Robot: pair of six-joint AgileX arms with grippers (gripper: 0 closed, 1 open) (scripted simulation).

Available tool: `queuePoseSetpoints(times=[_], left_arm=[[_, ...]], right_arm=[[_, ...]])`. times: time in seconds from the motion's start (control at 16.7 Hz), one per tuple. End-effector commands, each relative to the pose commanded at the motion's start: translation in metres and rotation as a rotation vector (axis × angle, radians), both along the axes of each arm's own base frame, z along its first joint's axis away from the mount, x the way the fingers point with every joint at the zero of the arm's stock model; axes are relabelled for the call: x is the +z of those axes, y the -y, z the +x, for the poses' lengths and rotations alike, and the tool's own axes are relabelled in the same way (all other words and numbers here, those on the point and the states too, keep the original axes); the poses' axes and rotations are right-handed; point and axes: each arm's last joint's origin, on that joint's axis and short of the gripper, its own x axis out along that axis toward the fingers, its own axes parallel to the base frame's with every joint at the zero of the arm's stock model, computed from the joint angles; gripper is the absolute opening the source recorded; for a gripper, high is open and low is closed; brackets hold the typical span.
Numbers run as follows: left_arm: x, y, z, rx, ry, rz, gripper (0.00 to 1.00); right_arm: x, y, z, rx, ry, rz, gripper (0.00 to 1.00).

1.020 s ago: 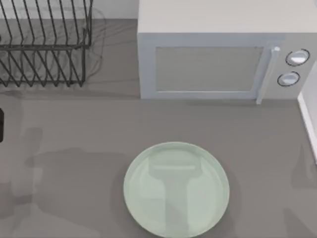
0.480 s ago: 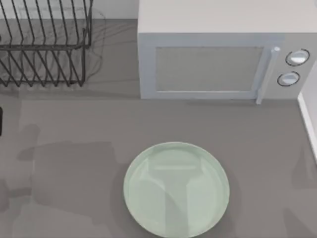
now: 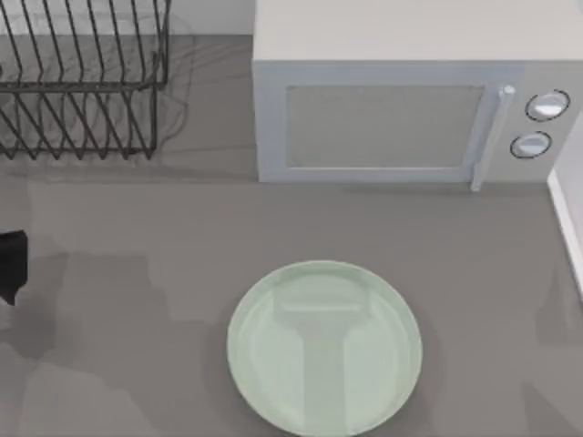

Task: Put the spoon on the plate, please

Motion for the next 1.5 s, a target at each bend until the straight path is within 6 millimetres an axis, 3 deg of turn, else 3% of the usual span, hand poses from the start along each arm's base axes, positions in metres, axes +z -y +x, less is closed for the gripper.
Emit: queuePoseSetpoints(times=[0.24,0.48,1.26,1.5], left_arm=[[-0.032,0.001,-0.005,0.000,-0.010,-0.002,1.00],[-0.033,0.001,-0.005,0.000,-0.011,-0.002,1.00],[-0.033,0.001,-0.005,0.000,-0.011,-0.002,0.02],[-0.033,0.001,-0.005,0.000,-0.011,-0.002,0.00]], right_arm=[[0.000,0.000,0.000,0.000,0.000,0.000,1.00],[0.000,0.000,0.000,0.000,0.000,0.000,1.00],[0.000,0.000,0.000,0.000,0.000,0.000,1.00],[0.000,0.000,0.000,0.000,0.000,0.000,1.00]])
